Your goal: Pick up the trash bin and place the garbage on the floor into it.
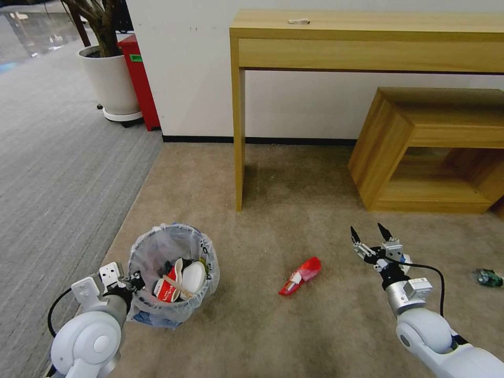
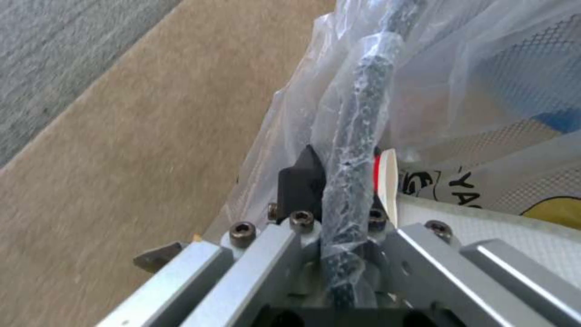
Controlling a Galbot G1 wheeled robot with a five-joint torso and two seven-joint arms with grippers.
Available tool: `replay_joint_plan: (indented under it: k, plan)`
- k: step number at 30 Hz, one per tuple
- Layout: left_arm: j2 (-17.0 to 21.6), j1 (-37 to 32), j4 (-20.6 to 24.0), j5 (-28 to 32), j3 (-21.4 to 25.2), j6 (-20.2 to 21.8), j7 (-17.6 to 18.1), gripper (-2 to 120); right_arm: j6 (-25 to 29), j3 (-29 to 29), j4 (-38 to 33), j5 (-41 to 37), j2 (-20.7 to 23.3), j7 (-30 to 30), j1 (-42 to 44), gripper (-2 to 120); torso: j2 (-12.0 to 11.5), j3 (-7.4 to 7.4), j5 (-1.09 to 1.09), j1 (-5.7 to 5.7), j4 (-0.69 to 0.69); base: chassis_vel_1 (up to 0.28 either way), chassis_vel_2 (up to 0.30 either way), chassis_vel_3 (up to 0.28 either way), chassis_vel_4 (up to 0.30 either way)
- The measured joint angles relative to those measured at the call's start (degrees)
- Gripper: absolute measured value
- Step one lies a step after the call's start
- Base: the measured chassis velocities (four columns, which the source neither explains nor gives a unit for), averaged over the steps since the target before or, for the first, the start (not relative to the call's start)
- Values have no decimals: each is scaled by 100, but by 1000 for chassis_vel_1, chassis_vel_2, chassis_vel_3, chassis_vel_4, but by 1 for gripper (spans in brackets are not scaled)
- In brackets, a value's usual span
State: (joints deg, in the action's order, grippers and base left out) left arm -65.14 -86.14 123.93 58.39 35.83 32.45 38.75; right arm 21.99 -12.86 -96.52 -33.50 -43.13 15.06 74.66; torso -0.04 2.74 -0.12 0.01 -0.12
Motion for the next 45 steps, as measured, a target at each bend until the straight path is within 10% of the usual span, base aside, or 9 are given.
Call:
replay_joint_plan:
  k: [20, 45]
  plan:
    - [-58, 19, -43, -27, -9, -9, -5, 0, 130, 123, 111, 38, -23, -87, -27, 95, 0, 0, 1, 0, -1, -130, 131, 133, -128]
    - [-116, -3, -167, -144, -26, -45, -39, 0, -1055, -339, -816, -731, 1183, -1437, 840, 100, 0, -1, 0, 0, -1, -2, 3, 1, -2]
